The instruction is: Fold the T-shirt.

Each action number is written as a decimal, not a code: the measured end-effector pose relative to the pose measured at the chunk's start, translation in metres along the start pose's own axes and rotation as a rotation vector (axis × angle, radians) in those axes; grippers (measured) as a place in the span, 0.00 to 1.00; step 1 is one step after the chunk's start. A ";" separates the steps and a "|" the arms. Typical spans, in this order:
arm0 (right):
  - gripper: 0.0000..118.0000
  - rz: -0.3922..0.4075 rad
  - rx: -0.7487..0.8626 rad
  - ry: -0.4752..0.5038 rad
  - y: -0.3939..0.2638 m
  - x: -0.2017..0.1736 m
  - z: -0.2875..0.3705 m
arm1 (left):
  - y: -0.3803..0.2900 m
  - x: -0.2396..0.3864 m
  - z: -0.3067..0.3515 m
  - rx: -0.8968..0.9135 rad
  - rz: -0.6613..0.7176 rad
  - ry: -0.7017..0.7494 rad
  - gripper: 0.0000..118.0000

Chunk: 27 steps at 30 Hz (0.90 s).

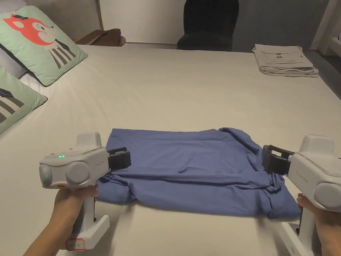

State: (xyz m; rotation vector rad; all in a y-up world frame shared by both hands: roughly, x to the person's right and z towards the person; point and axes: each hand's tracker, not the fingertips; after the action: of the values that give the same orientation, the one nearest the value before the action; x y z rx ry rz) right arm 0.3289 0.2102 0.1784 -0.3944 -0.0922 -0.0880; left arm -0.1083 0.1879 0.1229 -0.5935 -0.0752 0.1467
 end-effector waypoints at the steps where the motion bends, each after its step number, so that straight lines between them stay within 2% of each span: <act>1: 0.86 0.009 0.034 0.000 0.003 -0.004 0.012 | 0.003 0.006 0.013 0.045 -0.014 -0.013 0.88; 4: 0.86 0.049 0.138 -0.012 0.007 -0.017 0.047 | 0.003 0.028 0.055 0.207 -0.067 -0.038 0.88; 10: 0.85 0.157 0.287 -0.054 0.000 -0.041 0.088 | -0.017 0.054 0.097 0.441 -0.195 -0.034 0.86; 11: 0.82 0.176 0.292 -0.061 -0.002 -0.045 0.093 | -0.021 0.058 0.101 0.457 -0.216 -0.019 0.85; 12: 0.75 0.183 0.296 -0.062 -0.004 -0.047 0.094 | -0.024 0.060 0.104 0.466 -0.229 -0.016 0.80; 14: 0.56 0.183 0.311 -0.070 -0.007 -0.052 0.101 | -0.029 0.065 0.107 0.470 -0.249 -0.001 0.60; 16: 0.24 0.173 0.325 -0.068 -0.010 -0.053 0.104 | -0.034 0.067 0.109 0.466 -0.253 0.003 0.15; 17: 0.10 0.173 0.331 -0.071 -0.012 -0.054 0.104 | -0.036 0.063 0.105 0.463 -0.247 0.003 0.00; 18: 0.00 0.176 0.334 -0.073 -0.013 -0.055 0.104 | -0.038 0.061 0.104 0.458 -0.238 -0.006 0.00; 27: 0.00 0.162 0.331 -0.056 -0.012 -0.055 0.103 | -0.034 0.051 0.099 0.422 -0.200 -0.021 0.00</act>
State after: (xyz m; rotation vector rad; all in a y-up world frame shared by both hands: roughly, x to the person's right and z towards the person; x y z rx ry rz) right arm 0.2654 0.2422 0.2716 -0.0725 -0.1279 0.0975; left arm -0.0653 0.2227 0.2259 -0.1612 -0.1199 -0.0263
